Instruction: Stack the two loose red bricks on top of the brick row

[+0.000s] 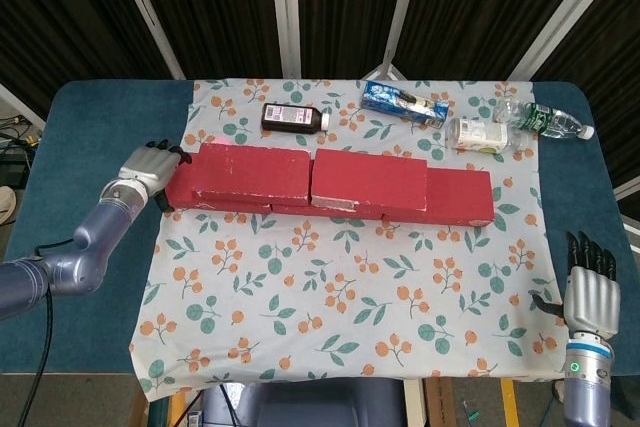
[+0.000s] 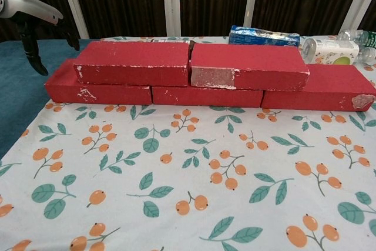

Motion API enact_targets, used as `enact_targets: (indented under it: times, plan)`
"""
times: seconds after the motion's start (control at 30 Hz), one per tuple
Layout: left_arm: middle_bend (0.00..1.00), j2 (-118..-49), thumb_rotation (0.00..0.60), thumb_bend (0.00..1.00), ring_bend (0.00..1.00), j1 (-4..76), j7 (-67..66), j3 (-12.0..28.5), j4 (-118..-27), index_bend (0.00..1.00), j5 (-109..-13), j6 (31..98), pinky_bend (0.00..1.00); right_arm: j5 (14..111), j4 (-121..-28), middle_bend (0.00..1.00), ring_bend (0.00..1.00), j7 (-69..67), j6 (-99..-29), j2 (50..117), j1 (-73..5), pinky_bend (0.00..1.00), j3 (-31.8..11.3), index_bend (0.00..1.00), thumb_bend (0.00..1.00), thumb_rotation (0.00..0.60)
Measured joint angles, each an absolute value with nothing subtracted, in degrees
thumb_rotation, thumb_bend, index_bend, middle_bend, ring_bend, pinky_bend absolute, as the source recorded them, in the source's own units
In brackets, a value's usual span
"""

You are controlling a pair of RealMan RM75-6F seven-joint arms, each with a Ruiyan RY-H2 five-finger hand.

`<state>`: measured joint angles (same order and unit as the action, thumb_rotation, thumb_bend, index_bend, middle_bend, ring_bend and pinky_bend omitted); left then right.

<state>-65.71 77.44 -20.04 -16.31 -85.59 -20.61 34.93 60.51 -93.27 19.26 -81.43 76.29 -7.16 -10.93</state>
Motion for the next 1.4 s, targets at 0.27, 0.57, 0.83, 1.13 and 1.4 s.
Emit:
enact_targets:
  times: [0.27, 0.57, 0.83, 1.13, 1.4]
  plan:
    - [0.12, -68.5, 0.6, 0.0, 0.0, 77.6, -22.1, -16.3, -83.8, 0.19, -18.3, 34.2, 0.09, 60.3, -93.2, 0.0, 0.0, 18.9, -81.4, 76.2, -7.1, 0.0, -11.1, 0.0, 0.15, 0.6]
    - [0.13, -70.5, 0.6, 0.0, 0.0, 78.2, -24.3, -16.3, -82.8, 0.19, -16.2, 34.1, 0.09, 60.2, -93.2, 0.0, 0.0, 18.9, -81.4, 76.2, -7.1, 0.0, -11.2, 0.0, 0.15, 0.6]
    - [0.14, -70.6, 0.6, 0.0, 0.0, 78.6, -25.3, -15.9, -83.1, 0.24, -15.4, 34.6, 0.1, 60.1, -93.1, 0.0, 0.0, 19.2, -81.2, 76.3, -7.2, 0.0, -11.1, 0.0, 0.15, 0.6]
    - [0.14, -68.3, 0.6, 0.0, 0.0, 78.6, -27.1, -17.6, -84.0, 0.26, -12.8, 36.2, 0.11, 60.0, -93.0, 0.0, 0.0, 19.3, -81.0, 76.5, -7.4, 0.0, -11.1, 0.0, 0.15, 0.6]
    - [0.11, -62.7, 0.6, 0.0, 0.0, 76.8, -24.5, -16.9, -88.4, 0.16, -13.8, 37.1, 0.13, 60.1, -93.0, 0.0, 0.0, 19.4, -80.8, 76.7, -7.5, 0.0, -11.0, 0.0, 0.15, 0.6]
